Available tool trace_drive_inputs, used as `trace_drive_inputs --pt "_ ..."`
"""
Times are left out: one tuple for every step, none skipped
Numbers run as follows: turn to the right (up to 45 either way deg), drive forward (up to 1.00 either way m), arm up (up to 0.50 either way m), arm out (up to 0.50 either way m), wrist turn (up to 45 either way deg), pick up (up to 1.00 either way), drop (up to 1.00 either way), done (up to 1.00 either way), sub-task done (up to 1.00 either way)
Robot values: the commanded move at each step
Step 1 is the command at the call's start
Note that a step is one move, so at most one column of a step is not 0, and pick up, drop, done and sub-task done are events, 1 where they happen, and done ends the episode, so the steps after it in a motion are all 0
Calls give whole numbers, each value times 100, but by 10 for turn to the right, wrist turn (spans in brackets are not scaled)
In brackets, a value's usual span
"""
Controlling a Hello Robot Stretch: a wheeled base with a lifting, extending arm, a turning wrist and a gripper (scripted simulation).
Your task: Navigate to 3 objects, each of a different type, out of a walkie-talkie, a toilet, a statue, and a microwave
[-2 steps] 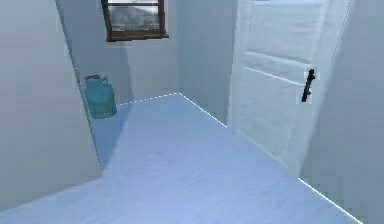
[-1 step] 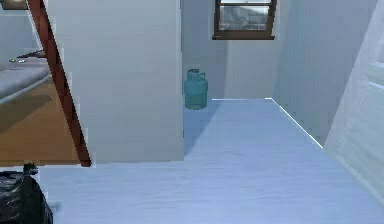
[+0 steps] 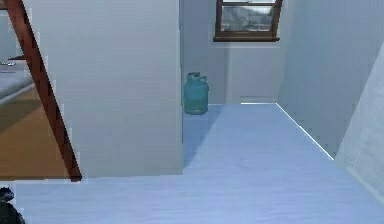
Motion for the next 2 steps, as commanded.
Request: trace_drive_inputs --pt "-450 0 0 0 0 0 0 0 0" --pt "-450 0 0 0 0 0 0 0 0"
